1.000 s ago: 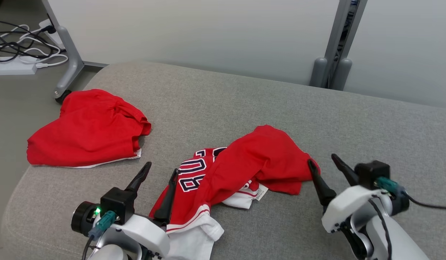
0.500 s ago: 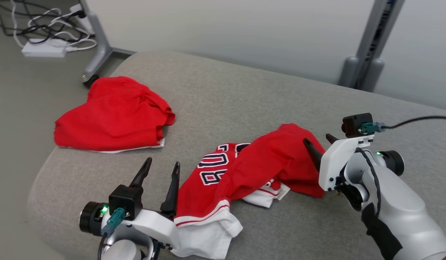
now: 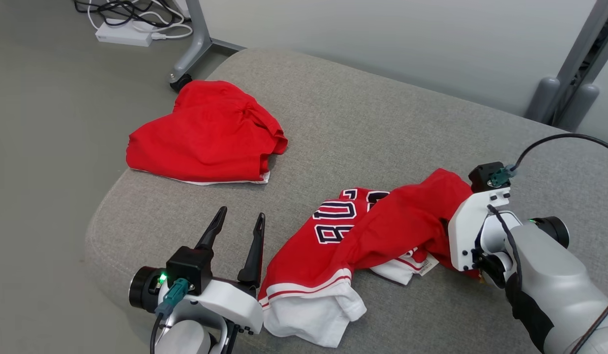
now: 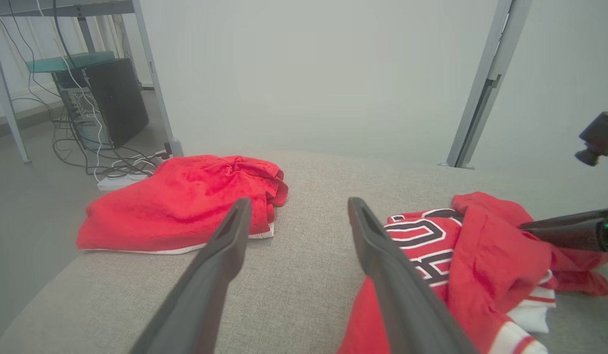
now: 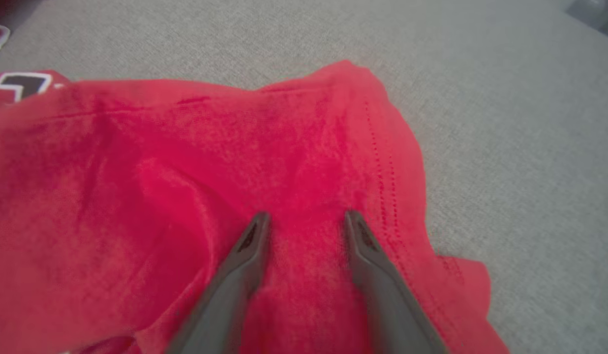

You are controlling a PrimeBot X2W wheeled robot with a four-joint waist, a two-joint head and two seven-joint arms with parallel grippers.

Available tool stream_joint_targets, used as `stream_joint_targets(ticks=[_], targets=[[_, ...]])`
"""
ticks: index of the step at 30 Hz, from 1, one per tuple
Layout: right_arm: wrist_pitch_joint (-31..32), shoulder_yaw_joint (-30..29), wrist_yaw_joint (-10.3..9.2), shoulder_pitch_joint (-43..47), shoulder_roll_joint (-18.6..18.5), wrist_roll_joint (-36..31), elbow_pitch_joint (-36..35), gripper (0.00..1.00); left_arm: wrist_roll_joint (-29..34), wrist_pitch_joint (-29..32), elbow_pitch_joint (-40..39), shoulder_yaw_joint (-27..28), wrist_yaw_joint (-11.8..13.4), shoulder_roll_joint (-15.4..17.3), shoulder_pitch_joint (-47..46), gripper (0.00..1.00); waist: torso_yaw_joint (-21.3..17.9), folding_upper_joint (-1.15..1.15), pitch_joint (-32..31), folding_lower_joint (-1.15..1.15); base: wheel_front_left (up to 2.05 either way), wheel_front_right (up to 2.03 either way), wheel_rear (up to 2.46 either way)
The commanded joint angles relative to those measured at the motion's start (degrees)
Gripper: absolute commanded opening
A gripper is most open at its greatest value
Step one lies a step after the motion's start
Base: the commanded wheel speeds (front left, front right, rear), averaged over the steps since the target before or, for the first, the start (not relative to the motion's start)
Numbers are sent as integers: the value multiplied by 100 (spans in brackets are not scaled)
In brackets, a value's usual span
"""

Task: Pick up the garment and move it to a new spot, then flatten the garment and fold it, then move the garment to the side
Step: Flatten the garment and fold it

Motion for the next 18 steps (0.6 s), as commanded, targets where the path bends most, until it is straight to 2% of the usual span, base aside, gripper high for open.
stream_joint_targets(ticks=[1, 6, 10, 18], targets=[[28, 26, 0, -18, -22, 2, 29, 0, 53, -23, 12, 37, -32, -3, 18, 100, 11, 0, 3, 0, 0, 0, 0], [-341, 160, 0, -141, -64, 126, -91, 0, 202, -23, 72, 251, -125, -72, 114, 100, -60, 0, -46, 0, 0, 0, 0], [-1030, 224, 0, -185, -209, 208, -304, 0, 306, -23, 88, 392, -187, -102, 175, 100, -225, 0, -138, 0, 0, 0, 0], [-2371, 671, 0, 146, -652, 389, -940, 0, 444, -23, 79, 653, -290, -150, 384, 100, -860, 0, -278, 0, 0, 0, 0]])
